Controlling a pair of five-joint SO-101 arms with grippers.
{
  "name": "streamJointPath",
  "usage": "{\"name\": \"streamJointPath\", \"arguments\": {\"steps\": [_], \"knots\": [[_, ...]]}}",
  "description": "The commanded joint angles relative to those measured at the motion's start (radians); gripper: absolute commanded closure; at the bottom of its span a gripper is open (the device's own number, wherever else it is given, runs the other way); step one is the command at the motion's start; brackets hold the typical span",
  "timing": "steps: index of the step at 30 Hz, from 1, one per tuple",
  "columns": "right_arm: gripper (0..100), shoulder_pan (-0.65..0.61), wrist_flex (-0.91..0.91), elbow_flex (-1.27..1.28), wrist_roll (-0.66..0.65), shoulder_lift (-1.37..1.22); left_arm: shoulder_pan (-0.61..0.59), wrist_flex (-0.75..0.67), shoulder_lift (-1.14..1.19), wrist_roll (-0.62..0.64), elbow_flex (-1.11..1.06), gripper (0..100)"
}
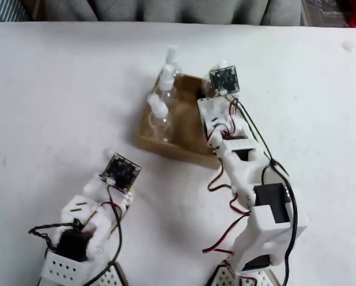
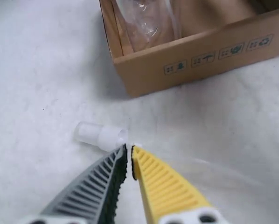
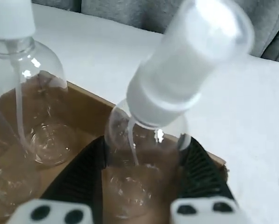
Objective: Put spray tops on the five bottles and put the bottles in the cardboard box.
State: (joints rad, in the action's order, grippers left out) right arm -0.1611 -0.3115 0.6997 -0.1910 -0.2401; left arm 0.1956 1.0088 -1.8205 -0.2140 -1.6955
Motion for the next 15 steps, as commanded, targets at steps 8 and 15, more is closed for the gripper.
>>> {"name": "streamJointPath", "arguments": {"steps": [8,15], "knots": [[96.5,-0.012,0.004,-0.008,-0.014,0.004,-0.008,-0.003,-0.005,-0.008,0.003,98],[82.9,-0.012,0.004,-0.005,-0.014,-0.005,-0.008,-0.003,-0.005,-0.008,0.003,98]]}}
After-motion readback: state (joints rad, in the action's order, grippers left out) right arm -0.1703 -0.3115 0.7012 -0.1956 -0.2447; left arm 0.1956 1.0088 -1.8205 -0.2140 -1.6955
